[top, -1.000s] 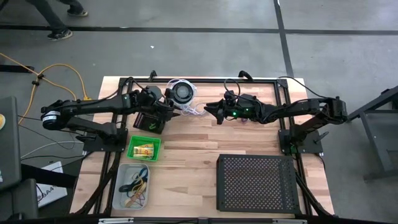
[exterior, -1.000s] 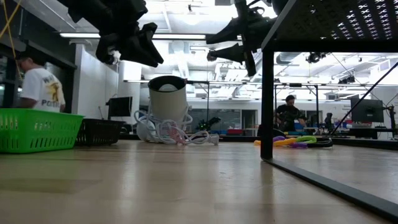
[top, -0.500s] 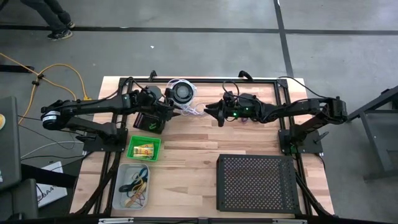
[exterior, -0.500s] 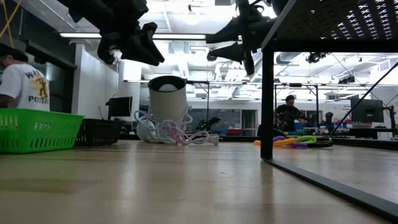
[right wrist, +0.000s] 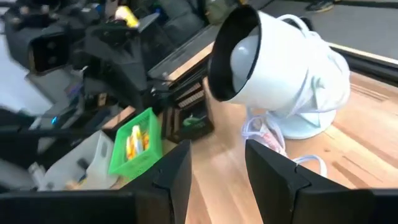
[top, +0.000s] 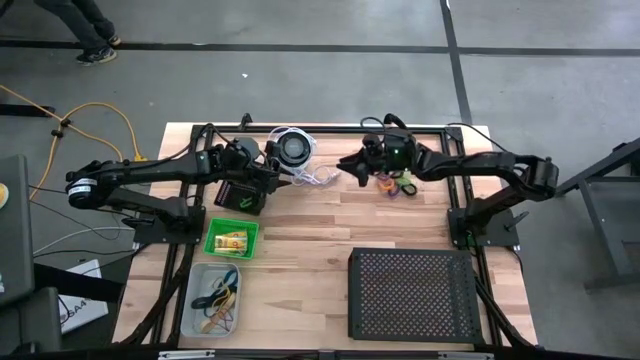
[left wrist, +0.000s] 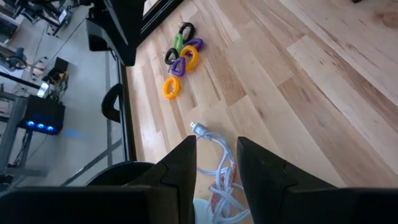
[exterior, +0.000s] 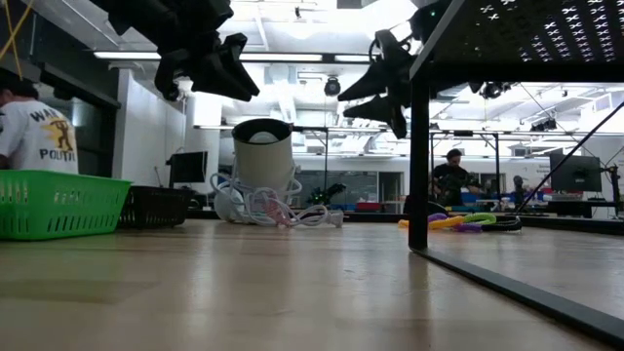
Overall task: Pick & Place Office Desk Supplies
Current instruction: Put the purple coil keychain into the black bin
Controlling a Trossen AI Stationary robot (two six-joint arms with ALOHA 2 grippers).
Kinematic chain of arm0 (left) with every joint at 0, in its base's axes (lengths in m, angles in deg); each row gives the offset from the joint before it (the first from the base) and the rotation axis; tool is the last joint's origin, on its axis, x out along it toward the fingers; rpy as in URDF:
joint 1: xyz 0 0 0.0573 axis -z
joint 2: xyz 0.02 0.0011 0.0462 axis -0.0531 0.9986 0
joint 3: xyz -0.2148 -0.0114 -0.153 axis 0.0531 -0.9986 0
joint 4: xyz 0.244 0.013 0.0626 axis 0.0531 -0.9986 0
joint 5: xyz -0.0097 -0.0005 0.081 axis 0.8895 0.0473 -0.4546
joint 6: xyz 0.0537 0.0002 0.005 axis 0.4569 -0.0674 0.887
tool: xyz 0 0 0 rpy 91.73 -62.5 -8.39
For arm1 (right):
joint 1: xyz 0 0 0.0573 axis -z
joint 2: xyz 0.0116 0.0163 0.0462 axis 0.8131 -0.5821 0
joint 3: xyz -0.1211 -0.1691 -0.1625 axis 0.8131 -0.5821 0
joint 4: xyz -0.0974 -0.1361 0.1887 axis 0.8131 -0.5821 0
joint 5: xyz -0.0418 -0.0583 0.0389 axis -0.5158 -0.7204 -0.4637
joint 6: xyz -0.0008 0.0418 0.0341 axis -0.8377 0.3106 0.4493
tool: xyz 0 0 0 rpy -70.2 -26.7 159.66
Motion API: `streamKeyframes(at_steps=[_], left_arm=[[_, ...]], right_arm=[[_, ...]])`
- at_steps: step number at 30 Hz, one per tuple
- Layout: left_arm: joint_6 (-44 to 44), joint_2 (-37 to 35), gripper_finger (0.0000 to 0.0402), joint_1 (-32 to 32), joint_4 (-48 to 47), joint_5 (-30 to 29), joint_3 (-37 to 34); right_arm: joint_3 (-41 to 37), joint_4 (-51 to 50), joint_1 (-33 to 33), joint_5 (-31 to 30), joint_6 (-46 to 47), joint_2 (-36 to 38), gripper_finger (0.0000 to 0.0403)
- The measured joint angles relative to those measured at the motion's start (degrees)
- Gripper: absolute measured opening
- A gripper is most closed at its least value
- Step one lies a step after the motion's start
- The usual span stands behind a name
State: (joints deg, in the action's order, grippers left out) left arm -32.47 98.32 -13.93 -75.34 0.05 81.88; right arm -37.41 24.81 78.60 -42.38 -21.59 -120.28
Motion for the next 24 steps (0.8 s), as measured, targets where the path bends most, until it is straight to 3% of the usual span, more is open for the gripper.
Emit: streamKeyframes(at_steps=[4,9,13,17,24], left_arm=[[0.80,0.00,0.0108,0.00,0.00,0.02,0.00],[-0.96,0.00,0.0108,0.00,0.02,0.04,0.00],[-1.41,0.00,0.0108,0.00,0.02,0.04,0.00],[-1.46,0.00,0.0108,0.00,0.02,0.04,0.00],[-1.56,0.00,0.0108,0.00,0.02,0.04,0.02]], right_arm=[[0.59,-2.31,3.31,6.02,-1.34,0.00,0.0139],[8.21,-22.01,6.44,7.14,-9.58,0.00,0.0139],[16.04,-40.82,5.89,-6.17,-20.42,0.00,0.0139],[18.45,-49.61,3.49,-22.84,-27.73,0.02,0.0139],[18.40,-58.89,3.53,-26.04,-26.46,0.02,0.0139]])
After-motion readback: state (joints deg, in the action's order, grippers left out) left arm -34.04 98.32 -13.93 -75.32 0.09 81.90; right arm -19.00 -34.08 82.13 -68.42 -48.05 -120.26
